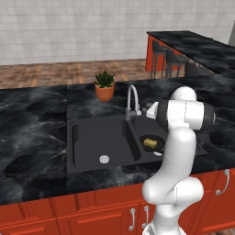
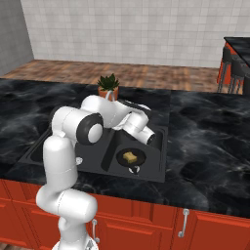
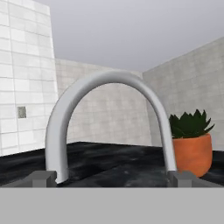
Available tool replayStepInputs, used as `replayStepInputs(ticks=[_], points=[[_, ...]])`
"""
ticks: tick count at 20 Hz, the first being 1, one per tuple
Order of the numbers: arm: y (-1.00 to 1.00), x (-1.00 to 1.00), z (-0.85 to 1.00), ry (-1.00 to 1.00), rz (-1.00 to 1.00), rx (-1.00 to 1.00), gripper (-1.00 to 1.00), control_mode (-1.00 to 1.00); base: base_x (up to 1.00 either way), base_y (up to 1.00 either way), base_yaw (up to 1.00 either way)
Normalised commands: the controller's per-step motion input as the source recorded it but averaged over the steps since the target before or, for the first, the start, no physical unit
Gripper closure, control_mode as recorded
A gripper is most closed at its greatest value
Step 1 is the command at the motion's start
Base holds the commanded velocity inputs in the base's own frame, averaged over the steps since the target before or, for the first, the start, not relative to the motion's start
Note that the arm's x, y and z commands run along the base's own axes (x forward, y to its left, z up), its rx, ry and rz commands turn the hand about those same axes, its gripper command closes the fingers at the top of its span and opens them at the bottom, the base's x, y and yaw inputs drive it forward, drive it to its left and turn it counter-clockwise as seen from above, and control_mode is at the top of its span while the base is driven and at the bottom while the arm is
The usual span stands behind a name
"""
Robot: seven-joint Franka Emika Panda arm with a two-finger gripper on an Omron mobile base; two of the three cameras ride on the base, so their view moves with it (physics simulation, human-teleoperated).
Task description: Pick the pan and sponge and place them into the sink. Then turn on the water.
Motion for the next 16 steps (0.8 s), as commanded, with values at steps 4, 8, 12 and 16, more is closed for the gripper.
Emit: replayStepInputs(ticks=[4, 8, 12, 16], points=[[-0.05, 0.15, -0.10, 0.03, -0.10, 0.00, -1.00, -1.00, 0.00, 0.00, 0.00], [-0.13, 0.15, -0.12, 0.03, -0.09, 0.00, -1.00, -1.00, 0.00, 0.00, 0.00], [-0.09, 0.21, -0.14, 0.03, -0.08, 0.00, -1.00, -1.00, 0.00, 0.00, 0.00], [0.00, 0.27, -0.10, 0.01, -0.06, 0.00, -1.00, -1.00, 0.00, 0.00, 0.00]])
